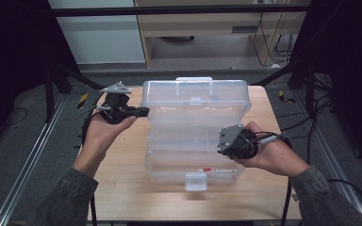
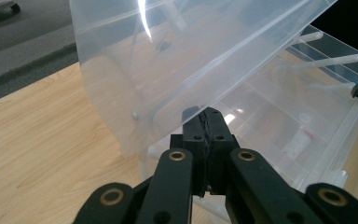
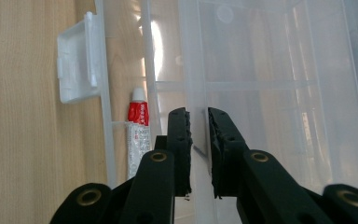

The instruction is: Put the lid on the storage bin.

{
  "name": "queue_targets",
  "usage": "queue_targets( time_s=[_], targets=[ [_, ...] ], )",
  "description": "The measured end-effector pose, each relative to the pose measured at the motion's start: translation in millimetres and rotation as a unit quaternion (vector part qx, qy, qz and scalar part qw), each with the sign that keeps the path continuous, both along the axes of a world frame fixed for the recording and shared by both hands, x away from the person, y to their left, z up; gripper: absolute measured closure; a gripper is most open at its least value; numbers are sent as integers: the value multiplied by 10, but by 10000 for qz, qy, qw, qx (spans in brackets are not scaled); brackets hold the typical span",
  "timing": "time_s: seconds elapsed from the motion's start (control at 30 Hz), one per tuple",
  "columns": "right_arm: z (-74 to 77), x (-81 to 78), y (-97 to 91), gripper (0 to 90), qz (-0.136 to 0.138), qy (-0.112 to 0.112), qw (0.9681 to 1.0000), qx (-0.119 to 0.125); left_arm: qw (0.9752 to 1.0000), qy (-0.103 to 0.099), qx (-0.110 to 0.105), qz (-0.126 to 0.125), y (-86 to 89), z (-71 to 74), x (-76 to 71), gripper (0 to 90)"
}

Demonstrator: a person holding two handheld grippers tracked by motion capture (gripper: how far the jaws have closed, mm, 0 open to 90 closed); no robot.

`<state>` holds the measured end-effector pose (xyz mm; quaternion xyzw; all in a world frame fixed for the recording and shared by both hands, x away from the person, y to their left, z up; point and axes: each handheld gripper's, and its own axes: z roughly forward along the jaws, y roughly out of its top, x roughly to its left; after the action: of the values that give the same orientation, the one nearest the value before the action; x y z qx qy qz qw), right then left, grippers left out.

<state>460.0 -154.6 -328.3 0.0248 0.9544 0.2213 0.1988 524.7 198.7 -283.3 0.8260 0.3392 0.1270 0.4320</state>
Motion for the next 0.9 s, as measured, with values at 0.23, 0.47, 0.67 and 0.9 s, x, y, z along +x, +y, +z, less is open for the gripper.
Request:
queue_targets(
  time_s=[0.23,0.47,0.67,0.9],
  targets=[
    [-37,-50,-34,746,-59,32,9999,136,10000,0,-54,-28,27,-71,-98,888],
    [-93,-125,-58,672,-91,18,9997,232,9999,51,-70,-57,56,-173,-206,886],
    [-132,-175,-122,553,-272,-92,9989,367,9997,83,-143,-156,63,-260,-299,881],
    [-138,-317,-276,434,-550,-205,9968,551,9997,95,6,-205,58,-330,-401,880]
  ],
)
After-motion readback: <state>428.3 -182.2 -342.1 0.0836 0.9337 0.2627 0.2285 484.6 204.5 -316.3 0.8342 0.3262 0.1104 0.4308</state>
